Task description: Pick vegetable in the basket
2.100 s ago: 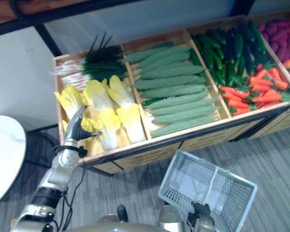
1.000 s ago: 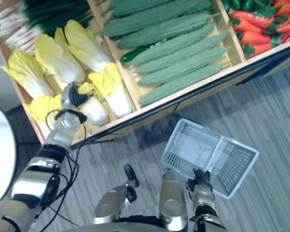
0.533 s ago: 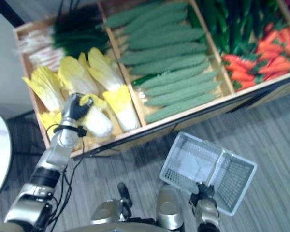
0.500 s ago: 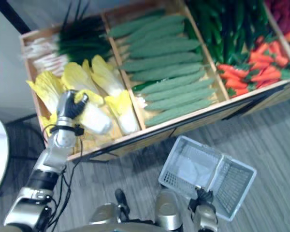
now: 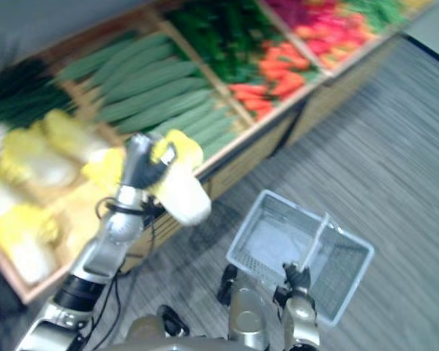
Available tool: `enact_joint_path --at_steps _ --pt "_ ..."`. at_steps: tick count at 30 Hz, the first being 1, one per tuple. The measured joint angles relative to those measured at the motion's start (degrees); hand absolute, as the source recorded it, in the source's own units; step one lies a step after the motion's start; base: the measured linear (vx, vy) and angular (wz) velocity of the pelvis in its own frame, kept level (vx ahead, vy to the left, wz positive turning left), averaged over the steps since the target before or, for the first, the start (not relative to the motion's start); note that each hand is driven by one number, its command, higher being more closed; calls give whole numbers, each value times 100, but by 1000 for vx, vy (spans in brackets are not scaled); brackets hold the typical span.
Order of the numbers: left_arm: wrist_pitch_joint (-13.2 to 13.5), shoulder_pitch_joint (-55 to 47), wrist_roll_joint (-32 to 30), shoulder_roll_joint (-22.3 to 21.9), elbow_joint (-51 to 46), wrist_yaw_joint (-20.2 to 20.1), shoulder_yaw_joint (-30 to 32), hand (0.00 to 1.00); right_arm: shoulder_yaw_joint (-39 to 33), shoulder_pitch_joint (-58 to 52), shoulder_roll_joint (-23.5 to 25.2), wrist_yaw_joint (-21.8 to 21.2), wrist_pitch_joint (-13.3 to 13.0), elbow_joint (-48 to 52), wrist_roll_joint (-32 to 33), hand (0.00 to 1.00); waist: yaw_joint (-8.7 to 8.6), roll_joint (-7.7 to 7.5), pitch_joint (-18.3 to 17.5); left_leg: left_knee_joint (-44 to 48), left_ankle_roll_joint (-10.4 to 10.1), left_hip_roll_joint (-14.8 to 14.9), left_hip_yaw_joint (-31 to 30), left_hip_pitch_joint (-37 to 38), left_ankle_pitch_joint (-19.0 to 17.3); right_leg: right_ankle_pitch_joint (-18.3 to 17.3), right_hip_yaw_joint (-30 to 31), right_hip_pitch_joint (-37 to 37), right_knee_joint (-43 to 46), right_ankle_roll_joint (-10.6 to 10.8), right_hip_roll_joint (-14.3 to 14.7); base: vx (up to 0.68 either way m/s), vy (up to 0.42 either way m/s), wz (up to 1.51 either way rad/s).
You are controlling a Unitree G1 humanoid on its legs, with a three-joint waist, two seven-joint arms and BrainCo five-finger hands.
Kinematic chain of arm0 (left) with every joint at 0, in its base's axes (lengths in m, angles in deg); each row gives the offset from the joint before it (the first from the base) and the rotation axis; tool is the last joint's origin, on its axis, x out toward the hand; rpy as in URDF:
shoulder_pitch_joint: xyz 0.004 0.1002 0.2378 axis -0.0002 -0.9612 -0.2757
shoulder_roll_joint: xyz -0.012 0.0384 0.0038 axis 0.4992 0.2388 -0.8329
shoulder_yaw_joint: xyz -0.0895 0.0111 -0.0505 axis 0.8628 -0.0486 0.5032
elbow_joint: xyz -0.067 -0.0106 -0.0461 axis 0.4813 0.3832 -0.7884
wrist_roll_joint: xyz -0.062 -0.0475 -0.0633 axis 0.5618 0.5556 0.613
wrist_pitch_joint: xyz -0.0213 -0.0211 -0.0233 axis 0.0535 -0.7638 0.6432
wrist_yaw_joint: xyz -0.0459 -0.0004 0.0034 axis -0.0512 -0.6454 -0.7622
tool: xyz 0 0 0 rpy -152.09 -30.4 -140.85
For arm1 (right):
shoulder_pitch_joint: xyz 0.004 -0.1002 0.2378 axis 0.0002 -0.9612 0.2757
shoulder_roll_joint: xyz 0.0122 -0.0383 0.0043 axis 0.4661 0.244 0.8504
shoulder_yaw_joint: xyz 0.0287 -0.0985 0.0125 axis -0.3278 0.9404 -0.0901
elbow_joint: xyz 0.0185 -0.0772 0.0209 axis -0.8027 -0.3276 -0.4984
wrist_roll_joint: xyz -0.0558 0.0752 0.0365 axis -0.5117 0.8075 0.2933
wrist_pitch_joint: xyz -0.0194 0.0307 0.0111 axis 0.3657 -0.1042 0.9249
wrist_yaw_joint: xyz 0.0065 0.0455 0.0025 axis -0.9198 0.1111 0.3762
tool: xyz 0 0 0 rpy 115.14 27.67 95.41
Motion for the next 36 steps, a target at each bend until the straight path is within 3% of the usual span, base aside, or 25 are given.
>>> enact_joint_path --at_steps 1,3,5,6,7,8,9,11,14,16,19,20,21,23,24,26,28,29,30,32,34,36 --pt "1 -34 -17 -75 276 -97 -92 100 98 -52 36 -51 5 160 -11 100 20 0 2 38 -3 23 176 29 2 -21 41 -21 -153 6 91 53 -163 -161" --pt "-33 -98 -274 -464 1400 -413 -490 100 428 -416 67 -260 8 821 -103 100 -51 85 -22 380 -25 279 533 222 7 276 543 69 -724 -482 631 129 -228 -150" --pt "-37 -68 -390 -633 1780 -443 -704 100 542 -634 64 -328 9 1078 -102 100 -91 88 -20 719 -28 489 452 307 -7 327 811 219 -908 -571 828 108 -166 -108" --pt "-31 10 -429 -793 2060 -443 -904 100 700 -842 50 -360 4 1324 -87 100 -127 76 -18 1169 -13 611 -119 251 -229 343 1271 326 -1088 -602 1026 21 -97 -141" --pt "-30 80 -431 -974 2283 -439 -948 100 874 -887 -76 -405 4 1404 -83 100 -105 75 -26 1603 -21 592 -1135 -13 -498 385 1674 342 -1162 -623 1154 -3 -70 -158" --pt "-31 117 -433 -1046 2358 -433 -966 100 988 -878 -148 -448 -2 1414 -59 100 -92 81 -23 1769 -58 470 -1700 -163 -591 409 1927 333 -1183 -604 1235 -12 -57 -259" --pt "-85 147 -431 -1125 2480 -400 -1003 100 1420 -813 -320 -595 -2 1410 101 100 -10 165 -58 1911 -61 97 -3270 -514 -813 497 2549 379 -1386 -548 1506 11 -50 -231" --pt "-134 179 -431 -1131 2596 -371 -1012 100 1736 -802 -375 -772 -2 1410 245 100 -16 237 -47 1861 -86 -154 -4176 -677 -872 551 3017 513 -1574 -479 1703 45 -56 -184" --pt "-158 328 -430 -1157 2798 -303 -1123 100 1899 -858 -370 -966 3 1444 359 100 -51 243 -32 1768 -119 -361 -4913 -1155 -884 582 3499 763 -1866 -403 1782 63 -27 -87" --pt "-160 430 -427 -1183 2855 -285 -1123 100 1904 -837 -373 -974 13 1515 502 100 9 247 -15 1613 -148 -408 -5013 -1526 -842 578 3699 820 -1903 -409 1776 71 13 -51" --pt "-235 477 -426 -1149 2892 -275 -1118 100 2024 -839 -384 -1015 23 1789 823 100 161 249 -1 1057 -182 -417 -5035 -1804 -444 569 4037 988 -1944 -269 1830 123 43 -64" --pt "-250 488 -426 -1137 2947 -275 -1107 0 2090 -849 -387 -1073 23 1923 946 100 188 258 -5 811 -151 -405 -5037 -1797 -280 481 4159 1037 -1898 -262 1873 174 67 -64" --pt "-256 514 -428 -1145 2996 -276 -1107 0 2102 -864 -391 -1134 23 2003 993 100 195 263 -8 706 -116 -410 -5030 -1777 -196 387 4219 1035 -1813 -234 1889 258 126 -61" --pt "-286 705 -437 -1062 2992 -277 -1088 0 2105 -1123 -506 -1380 21 2481 1190 100 260 216 -11 409 93 -487 -5002 -1508 349 -210 4349 861 -1028 -123 1840 295 154 -37" --pt "-287 746 -437 -1002 2917 -277 -1061 0 2108 -1192 -557 -1459 17 2572 1227 100 254 152 -25 366 135 -579 -4977 -1453 343 -393 4347 773 -772 -73 1749 287 142 -6" --pt "-357 891 -423 -768 2548 -300 -919 0 2113 -1312 -710 -1685 22 2747 1503 100 239 -53 -16 61 286 -828 -4845 -1034 276 -597 4193 361 555 349 1454 315 137 -9" --pt "-404 844 -419 -609 2335 -321 -831 0 2105 -1423 -734 -1771 30 2747 1693 100 230 -63 -10 -110 331 -853 -4867 -676 235 -448 3997 128 1534 736 1343 339 96 8" --pt "-408 733 -409 -518 2142 -315 -793 0 2094 -1520 -768 -1854 54 2726 1849 100 197 -82 4 -177 390 -845 -4952 -389 189 -406 3796 -89 2250 794 1209 445 45 39" --pt "-414 701 -403 -499 2143 -314 -676 0 2126 -1531 -761 -1945 57 2605 1959 100 187 -82 24 -234 396 -785 -5116 -97 93 -583 3656 -242 2660 564 1052 378 -3 36" --pt "-451 720 -415 -506 2245 -207 -585 0 2173 -1472 -703 -2015 60 2468 2111 100 173 -57 28 -235 349 -644 -5247 8 -13 -714 3595 -508 2601 558 932 376 -84 37" --pt "-554 843 -414 -492 2540 -55 -468 0 2284 -1360 -703 -2110 71 2392 2420 100 137 37 87 -234 232 -340 -5398 113 -167 -667 3641 -872 1831 570 908 383 -175 39" --pt "-608 970 -405 -472 2700 -12 -400 0 2328 -1333 -692 -2142 111 2356 2635 100 102 74 110 -227 119 -147 -5468 172 -240 -265 3718 -1023 794 627 893 359 -238 35"
